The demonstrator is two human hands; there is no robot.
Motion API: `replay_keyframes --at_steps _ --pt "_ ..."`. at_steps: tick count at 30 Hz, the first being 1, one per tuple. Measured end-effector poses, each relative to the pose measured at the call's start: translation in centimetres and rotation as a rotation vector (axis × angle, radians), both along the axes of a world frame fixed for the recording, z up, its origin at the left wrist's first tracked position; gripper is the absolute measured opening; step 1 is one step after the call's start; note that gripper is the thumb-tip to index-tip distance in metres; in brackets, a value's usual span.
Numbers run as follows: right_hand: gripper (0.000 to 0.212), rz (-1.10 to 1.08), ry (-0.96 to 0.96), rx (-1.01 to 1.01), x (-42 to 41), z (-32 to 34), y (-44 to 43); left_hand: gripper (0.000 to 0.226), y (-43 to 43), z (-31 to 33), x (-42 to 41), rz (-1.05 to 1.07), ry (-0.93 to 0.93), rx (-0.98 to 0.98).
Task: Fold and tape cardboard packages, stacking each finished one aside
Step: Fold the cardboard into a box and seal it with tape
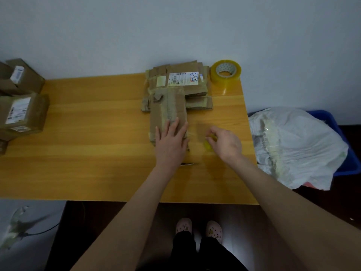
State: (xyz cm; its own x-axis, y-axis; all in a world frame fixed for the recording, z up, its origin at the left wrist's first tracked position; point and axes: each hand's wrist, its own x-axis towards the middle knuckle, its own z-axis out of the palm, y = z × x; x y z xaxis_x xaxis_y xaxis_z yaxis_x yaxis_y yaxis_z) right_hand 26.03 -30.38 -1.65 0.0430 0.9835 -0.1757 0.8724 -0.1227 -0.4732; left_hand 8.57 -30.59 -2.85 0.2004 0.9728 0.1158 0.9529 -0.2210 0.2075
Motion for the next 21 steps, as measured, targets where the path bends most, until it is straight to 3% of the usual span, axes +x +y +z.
replay_keyframes --at_steps 6,12,17,21 --pt "0.015 0.129 -0.152 0.128 0.4 0.5 0.7 0.054 0.6 0.7 -1.0 -0.071 0.024 -0.013" --pt "0.015 0.026 -0.221 -0.031 2.4 -0.3 0.1 0.044 0.9 1.3 -0.1 -0.017 0.073 -0.033" --pt "0.012 -0.158 0.197 -0.028 3.7 -0.1 -1.1 0.041 1.2 1.4 -0.8 -0.054 0.018 -0.027" --pt "0.011 -0.28 0.435 0.049 3.0 0.5 -1.5 0.046 1.3 2.2 -0.7 -0.065 0.005 -0.131"
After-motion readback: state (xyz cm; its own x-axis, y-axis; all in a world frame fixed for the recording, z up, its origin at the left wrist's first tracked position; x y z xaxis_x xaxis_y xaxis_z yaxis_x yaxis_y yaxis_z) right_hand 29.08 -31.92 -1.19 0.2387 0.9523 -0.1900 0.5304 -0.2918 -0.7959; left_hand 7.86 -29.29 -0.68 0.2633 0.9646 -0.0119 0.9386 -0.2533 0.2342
